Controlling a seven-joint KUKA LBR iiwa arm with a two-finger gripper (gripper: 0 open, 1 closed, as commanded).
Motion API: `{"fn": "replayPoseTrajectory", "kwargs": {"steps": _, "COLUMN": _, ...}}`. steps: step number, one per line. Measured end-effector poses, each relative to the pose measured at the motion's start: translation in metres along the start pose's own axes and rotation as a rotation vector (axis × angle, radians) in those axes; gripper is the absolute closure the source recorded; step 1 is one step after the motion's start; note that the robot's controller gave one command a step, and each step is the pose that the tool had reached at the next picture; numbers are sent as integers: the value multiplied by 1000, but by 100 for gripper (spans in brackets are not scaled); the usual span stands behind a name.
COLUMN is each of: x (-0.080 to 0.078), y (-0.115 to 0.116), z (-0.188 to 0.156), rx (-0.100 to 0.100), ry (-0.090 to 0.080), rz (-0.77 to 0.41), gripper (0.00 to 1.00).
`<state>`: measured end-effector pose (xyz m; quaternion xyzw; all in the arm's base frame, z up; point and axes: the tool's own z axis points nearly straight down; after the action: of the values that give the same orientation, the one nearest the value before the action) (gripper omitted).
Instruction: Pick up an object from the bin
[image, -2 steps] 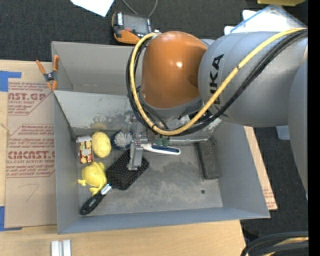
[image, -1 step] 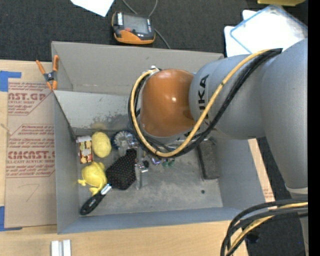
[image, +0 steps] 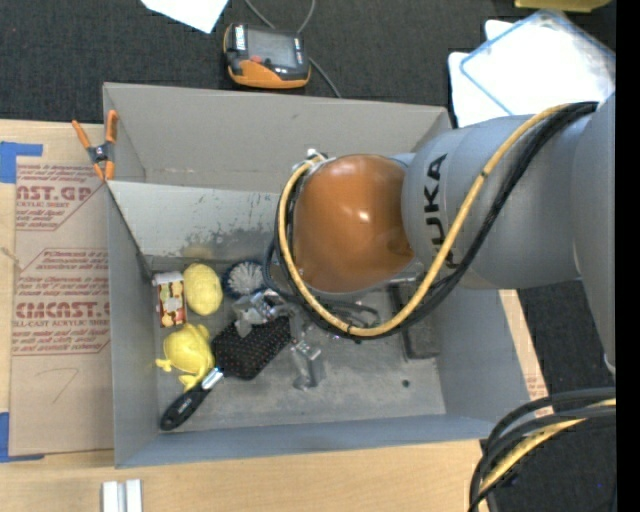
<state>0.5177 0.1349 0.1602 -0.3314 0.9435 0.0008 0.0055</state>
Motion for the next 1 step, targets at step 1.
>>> {"fn": "replayPoseTrajectory", "kwargs": {"steps": 1, "x": -16, "y": -34, "z": 62, "rx": -4, "ry": 9, "rz": -165, "gripper": 0}}
